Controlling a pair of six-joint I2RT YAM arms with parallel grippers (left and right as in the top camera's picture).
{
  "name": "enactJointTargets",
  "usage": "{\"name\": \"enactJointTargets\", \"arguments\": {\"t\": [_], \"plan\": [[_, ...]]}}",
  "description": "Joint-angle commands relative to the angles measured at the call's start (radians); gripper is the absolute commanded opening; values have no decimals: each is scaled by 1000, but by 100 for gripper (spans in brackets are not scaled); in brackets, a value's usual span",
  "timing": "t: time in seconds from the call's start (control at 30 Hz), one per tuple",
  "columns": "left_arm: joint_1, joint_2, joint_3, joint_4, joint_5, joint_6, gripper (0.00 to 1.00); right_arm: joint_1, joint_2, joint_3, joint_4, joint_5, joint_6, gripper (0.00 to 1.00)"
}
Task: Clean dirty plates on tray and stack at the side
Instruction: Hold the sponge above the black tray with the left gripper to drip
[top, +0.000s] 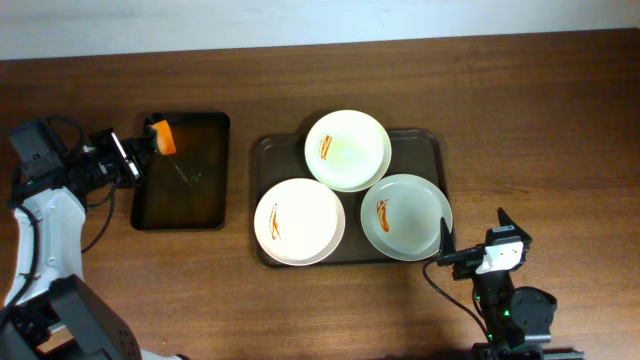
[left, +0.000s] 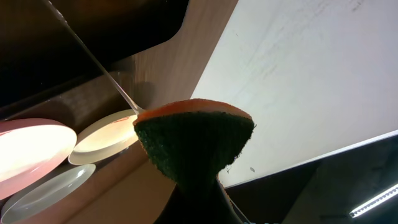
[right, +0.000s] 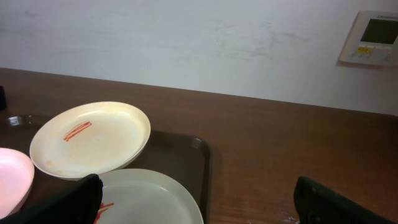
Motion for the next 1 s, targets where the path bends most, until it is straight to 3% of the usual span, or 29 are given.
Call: {"name": "enactJointTargets", "arguments": {"t": [0.0, 0.4, 0.63, 0.8, 0.9, 0.97], "plan": [[4, -30, 12, -2, 0, -13, 0, -8, -6, -7, -4, 8, -7, 98], [4, -30, 12, -26, -37, 26, 0, -8, -6, -7, -4, 8, -6, 98], [4, -30, 12, -143, -110, 78, 0, -8, -6, -7, -4, 8, -6, 98], [3, -30, 12, -308, -279, 93, 0, -8, -6, -7, -4, 8, -7, 98], [3, -30, 12, -309, -235, 130, 0, -8, -6, -7, -4, 8, -6, 98], [3, -30, 12, -175, -52, 128, 0, -8, -6, -7, -4, 8, -7, 98]]}}
